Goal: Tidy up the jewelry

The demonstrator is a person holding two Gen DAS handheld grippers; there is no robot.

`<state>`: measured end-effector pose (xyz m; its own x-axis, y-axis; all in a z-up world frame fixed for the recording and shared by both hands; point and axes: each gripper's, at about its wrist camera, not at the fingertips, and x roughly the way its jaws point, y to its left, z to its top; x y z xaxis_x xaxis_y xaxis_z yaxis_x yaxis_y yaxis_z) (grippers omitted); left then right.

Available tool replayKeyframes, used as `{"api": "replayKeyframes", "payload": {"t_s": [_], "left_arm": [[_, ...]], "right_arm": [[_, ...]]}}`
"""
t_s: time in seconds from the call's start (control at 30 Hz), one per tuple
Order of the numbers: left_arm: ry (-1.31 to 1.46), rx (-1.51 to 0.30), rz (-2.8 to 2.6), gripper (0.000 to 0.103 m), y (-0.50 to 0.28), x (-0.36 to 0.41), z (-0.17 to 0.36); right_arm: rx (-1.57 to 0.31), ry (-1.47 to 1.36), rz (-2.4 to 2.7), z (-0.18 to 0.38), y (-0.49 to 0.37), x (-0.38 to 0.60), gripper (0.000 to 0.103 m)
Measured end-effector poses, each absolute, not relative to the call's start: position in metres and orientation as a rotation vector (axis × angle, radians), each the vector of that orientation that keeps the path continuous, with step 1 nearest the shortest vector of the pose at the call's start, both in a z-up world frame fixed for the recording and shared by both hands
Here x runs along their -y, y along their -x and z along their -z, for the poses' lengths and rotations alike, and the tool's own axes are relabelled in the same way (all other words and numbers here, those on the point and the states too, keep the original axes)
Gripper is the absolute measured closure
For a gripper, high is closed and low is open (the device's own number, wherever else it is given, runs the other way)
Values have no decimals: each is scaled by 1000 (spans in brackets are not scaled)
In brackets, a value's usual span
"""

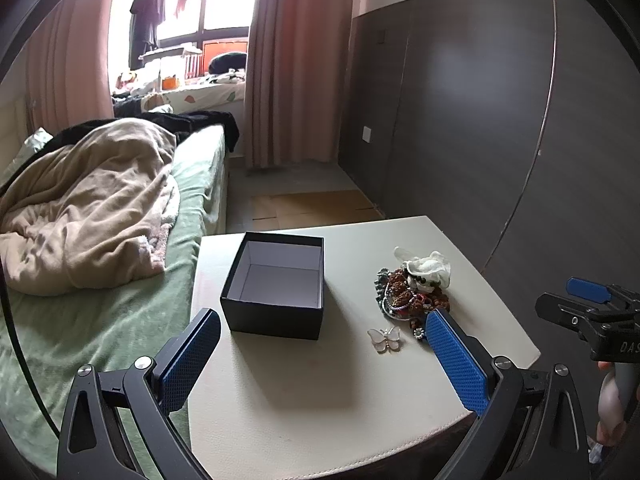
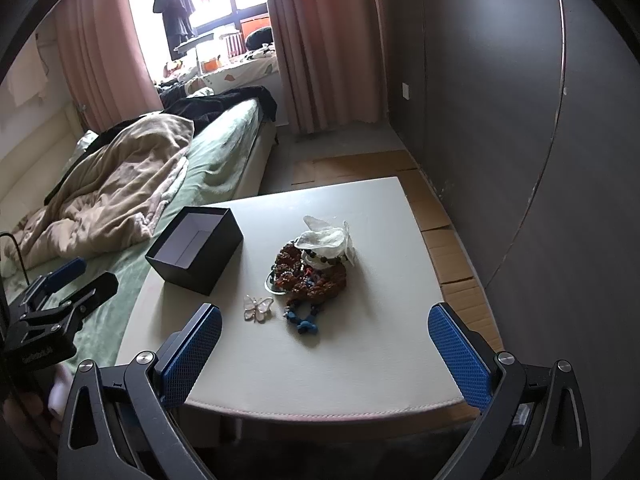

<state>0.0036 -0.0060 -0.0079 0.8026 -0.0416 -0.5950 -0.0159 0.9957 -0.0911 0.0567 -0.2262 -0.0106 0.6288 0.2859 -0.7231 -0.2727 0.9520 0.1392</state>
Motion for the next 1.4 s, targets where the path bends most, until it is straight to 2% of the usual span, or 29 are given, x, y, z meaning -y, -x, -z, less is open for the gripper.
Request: {"api": "replayKeyframes", "payload": {"t_s": [1.2,1.4], "left_arm": [[114,-673,51,1,-15,11,14],[140,-729,91,15,-33,14,27]], "right_arm": [[-840,-73,-259,8,-68,252,0],[-880,-129,-217,14,-80,264,0]]}}
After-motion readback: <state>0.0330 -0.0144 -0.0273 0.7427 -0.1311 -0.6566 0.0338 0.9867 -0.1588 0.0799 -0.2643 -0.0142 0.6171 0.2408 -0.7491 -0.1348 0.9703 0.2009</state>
